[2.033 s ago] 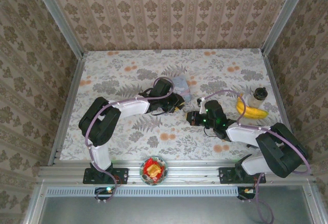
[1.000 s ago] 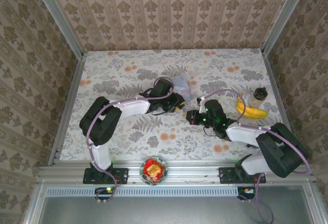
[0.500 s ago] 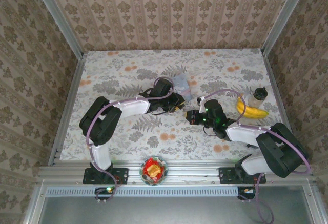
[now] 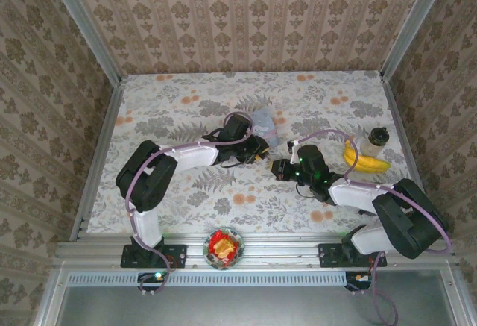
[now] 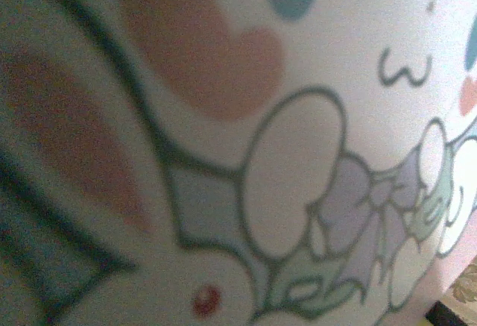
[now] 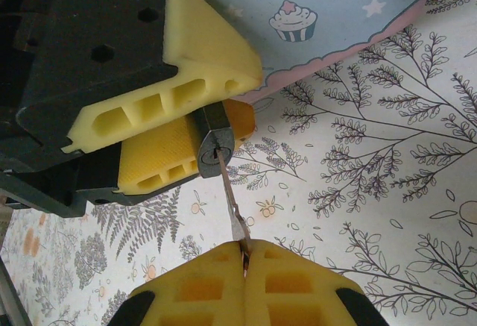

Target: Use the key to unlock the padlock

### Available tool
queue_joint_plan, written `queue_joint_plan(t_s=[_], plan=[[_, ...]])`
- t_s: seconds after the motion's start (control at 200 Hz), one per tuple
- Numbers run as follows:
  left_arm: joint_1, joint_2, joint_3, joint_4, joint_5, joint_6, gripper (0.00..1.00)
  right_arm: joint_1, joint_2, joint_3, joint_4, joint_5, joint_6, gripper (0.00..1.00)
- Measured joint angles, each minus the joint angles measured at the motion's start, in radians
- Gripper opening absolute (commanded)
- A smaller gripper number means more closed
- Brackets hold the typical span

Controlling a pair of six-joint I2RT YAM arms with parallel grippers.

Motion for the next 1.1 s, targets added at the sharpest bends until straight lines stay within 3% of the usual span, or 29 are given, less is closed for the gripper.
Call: queue_joint_plan(t_s=[0.445, 1.1], plan=[[0.005, 0.018, 0.022, -0.005, 0.003, 0.015, 0.2, -0.014, 0.034, 0.048, -0.027, -0.027, 0.012, 0.0], [0.007, 0.019, 0.022, -0.014, 0.002, 0.042, 0.2, -0.107, 0.111, 0.092, -0.036, -0.238, 0.06, 0.0]])
